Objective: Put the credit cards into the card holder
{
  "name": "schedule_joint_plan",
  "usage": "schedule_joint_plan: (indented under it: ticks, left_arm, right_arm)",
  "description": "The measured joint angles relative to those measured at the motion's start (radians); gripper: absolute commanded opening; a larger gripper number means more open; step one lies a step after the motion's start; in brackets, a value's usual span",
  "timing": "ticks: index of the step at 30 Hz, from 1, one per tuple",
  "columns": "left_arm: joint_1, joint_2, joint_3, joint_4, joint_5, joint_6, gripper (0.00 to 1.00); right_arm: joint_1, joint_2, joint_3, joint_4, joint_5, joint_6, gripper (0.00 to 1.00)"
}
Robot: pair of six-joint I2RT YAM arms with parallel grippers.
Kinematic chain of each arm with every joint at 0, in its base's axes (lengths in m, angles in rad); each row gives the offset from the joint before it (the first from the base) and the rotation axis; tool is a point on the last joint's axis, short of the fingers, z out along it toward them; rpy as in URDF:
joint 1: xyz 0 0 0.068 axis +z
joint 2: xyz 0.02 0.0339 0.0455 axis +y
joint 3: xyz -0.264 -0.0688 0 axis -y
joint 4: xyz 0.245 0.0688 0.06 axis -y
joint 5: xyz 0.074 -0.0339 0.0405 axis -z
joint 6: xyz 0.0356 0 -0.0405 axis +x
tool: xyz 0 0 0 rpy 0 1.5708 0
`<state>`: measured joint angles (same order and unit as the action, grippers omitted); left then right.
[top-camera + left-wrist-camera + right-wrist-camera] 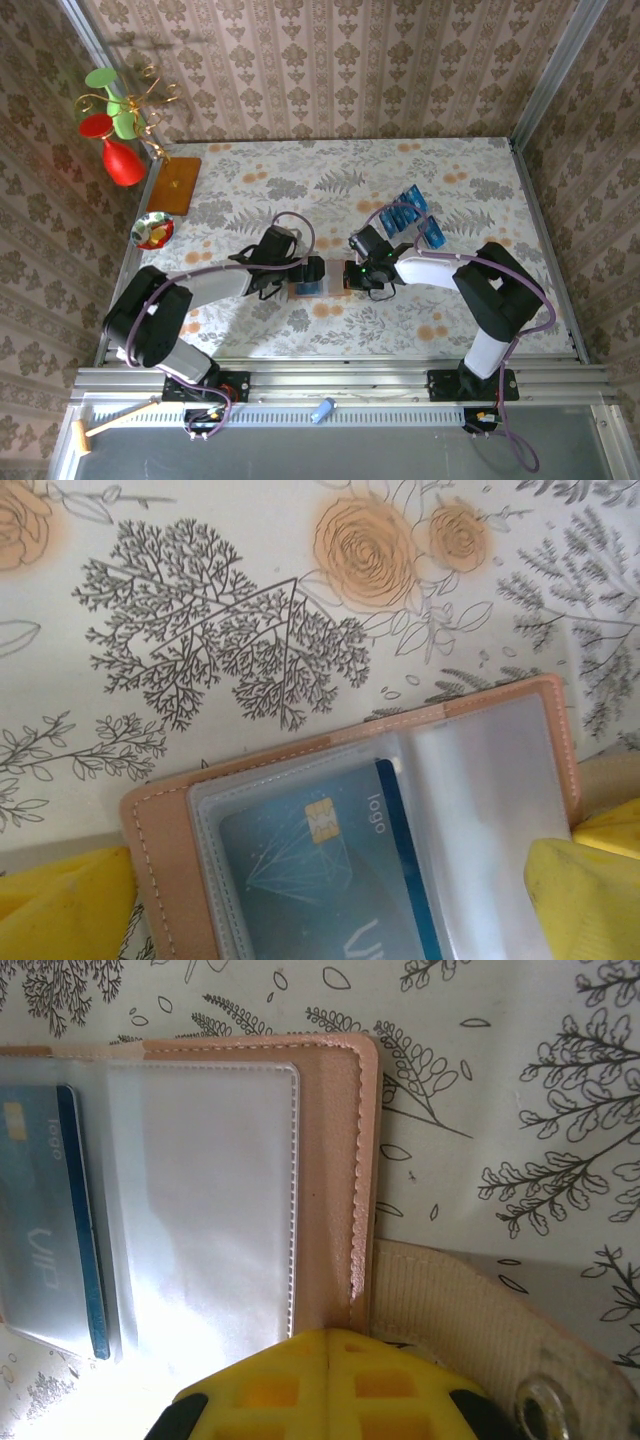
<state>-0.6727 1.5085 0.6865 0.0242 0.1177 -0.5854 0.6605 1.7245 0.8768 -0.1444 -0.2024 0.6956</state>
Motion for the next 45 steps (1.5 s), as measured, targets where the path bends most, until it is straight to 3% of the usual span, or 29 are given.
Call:
schedule_joint_plan:
  ticks: [13,33,45]
  left_arm:
    - [-0.001,-0.129,-0.036,0.124,0.045,-0.059,1.00]
    - [-0.066,-0.071,-0.039,0.321,0.096,-0.181,1.00]
    - [-0.066,-0.047,-0.041,0.355,0.096,-0.201,1.00]
  right_arm:
    - [0.000,0.018,0.000,0.046,-0.020,0.015,0.00]
    - [-0.004,0.029,0.037,0.006,-0.035,0.014,0.00]
    - [-0.078,-0.029,0.060,-0.040,-0.074,0.014,0.00]
